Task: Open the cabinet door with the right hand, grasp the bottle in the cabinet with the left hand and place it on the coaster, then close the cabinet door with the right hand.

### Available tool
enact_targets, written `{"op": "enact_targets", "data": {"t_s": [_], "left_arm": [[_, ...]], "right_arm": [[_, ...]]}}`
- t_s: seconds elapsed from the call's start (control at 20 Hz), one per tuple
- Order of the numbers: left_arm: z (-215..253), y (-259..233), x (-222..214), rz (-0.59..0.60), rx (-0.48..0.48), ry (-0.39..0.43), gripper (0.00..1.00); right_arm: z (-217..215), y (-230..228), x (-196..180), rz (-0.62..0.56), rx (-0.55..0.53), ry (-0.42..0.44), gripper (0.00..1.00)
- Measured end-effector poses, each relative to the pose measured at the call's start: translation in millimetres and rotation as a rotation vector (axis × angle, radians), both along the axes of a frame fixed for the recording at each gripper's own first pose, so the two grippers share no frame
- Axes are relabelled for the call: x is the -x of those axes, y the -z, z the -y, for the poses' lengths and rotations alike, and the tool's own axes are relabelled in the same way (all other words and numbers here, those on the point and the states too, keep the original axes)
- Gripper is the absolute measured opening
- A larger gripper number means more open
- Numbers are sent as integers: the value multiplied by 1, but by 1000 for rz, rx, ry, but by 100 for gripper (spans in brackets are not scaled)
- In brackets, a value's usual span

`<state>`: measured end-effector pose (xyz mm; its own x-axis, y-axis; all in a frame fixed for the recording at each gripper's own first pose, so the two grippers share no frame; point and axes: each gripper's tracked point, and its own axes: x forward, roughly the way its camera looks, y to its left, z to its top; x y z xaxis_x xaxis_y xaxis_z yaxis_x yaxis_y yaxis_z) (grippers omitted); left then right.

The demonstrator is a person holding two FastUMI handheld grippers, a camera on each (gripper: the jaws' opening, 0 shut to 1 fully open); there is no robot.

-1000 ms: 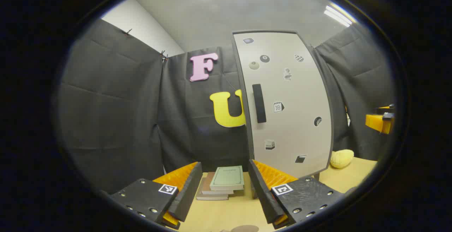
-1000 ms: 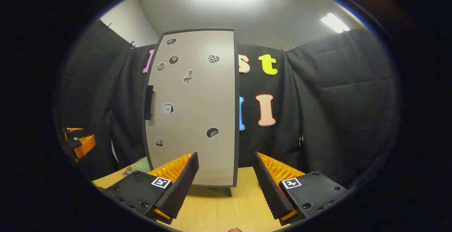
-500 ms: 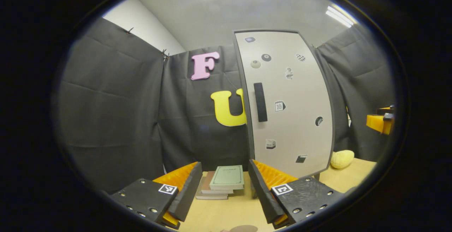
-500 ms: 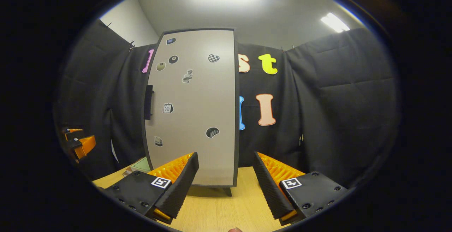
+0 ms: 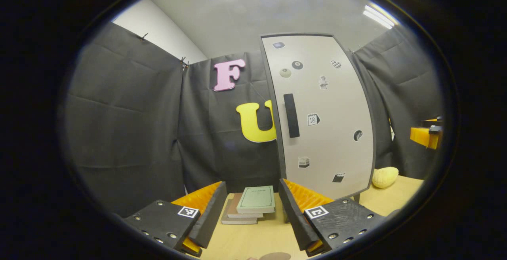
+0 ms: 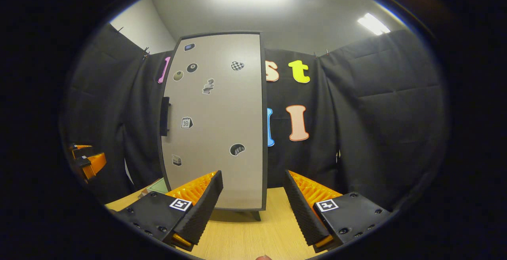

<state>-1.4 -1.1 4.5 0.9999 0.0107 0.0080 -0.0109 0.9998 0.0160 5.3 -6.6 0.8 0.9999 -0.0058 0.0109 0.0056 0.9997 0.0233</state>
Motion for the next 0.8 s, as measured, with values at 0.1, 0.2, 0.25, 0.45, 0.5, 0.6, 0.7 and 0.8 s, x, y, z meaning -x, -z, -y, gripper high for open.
{"op": "enact_targets", "data": {"t_s": [0.1,0.2,0.25,0.45,0.5,0.6,0.7,0.8], "left_arm": [[-1,0,1,0,-1,-3,82],[-3,-1,3,1,1,-5,82],[-3,-1,4,2,2,-6,82],[-10,-1,10,2,2,-16,82],[-13,0,12,2,1,-21,82],[-20,1,16,-2,6,-32,82],[-29,5,20,-9,15,-47,82],[-39,4,25,-6,13,-67,82]], "right_arm": [[0,0,1,-1,-1,-1,98],[-1,-2,1,0,0,-2,98],[-1,-2,2,2,0,-3,98],[-8,-9,3,10,3,-23,98],[-11,-12,3,13,4,-29,98],[-18,-18,0,22,3,-43,98],[-26,-20,-3,24,5,-59,98],[-35,-24,-8,24,13,-73,98]]}}
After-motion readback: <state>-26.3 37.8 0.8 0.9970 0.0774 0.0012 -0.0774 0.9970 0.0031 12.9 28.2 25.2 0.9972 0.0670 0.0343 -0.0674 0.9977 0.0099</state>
